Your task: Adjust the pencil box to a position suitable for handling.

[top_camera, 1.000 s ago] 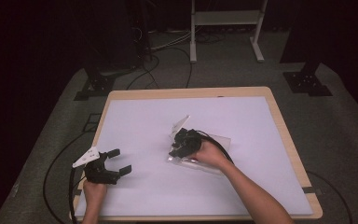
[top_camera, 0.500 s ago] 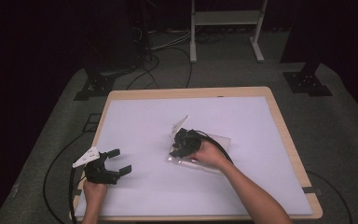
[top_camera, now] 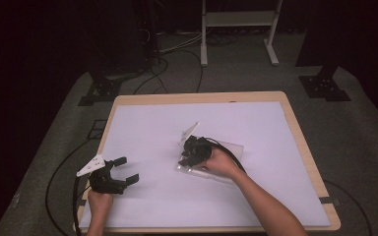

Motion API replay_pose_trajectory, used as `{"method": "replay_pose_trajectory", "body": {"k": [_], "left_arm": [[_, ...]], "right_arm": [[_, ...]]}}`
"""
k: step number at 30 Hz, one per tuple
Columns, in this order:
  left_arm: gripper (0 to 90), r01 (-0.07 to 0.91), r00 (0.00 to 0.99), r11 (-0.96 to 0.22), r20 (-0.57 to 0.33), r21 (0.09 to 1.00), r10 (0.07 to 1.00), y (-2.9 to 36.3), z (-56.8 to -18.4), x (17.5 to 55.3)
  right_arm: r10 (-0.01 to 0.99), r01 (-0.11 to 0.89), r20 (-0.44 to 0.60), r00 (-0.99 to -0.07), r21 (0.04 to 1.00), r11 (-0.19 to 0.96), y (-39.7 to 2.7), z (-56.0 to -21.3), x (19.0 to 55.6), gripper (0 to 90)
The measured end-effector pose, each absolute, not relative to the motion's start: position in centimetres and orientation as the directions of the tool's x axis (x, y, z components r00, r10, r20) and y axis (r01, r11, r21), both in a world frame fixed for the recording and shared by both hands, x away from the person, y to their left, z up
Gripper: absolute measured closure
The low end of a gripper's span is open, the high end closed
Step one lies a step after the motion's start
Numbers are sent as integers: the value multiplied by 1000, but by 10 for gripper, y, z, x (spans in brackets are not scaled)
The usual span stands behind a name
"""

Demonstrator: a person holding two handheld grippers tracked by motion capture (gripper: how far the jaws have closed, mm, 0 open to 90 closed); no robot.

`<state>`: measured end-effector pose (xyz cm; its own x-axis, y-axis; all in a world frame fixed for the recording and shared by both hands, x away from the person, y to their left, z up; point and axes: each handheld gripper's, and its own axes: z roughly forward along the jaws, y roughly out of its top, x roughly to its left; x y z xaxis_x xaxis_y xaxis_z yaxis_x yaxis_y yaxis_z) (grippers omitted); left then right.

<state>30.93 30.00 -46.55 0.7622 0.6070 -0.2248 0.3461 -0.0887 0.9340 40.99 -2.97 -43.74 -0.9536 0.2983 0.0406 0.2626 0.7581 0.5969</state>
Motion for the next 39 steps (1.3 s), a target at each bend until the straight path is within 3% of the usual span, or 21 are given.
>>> {"method": "replay_pose_trajectory", "body": {"k": [23, 39], "left_arm": [[0, 345, 763, -91, -223, 934, 607, 300, -466, 309], [0, 343, 766, -97, -218, 934, 605, 299, -466, 309]], "right_arm": [[291, 262, 47, -956, 589, 764, -29, -438, 409, 573], [283, 249, 45, -958, 621, 743, -38, -426, 402, 511]]}}
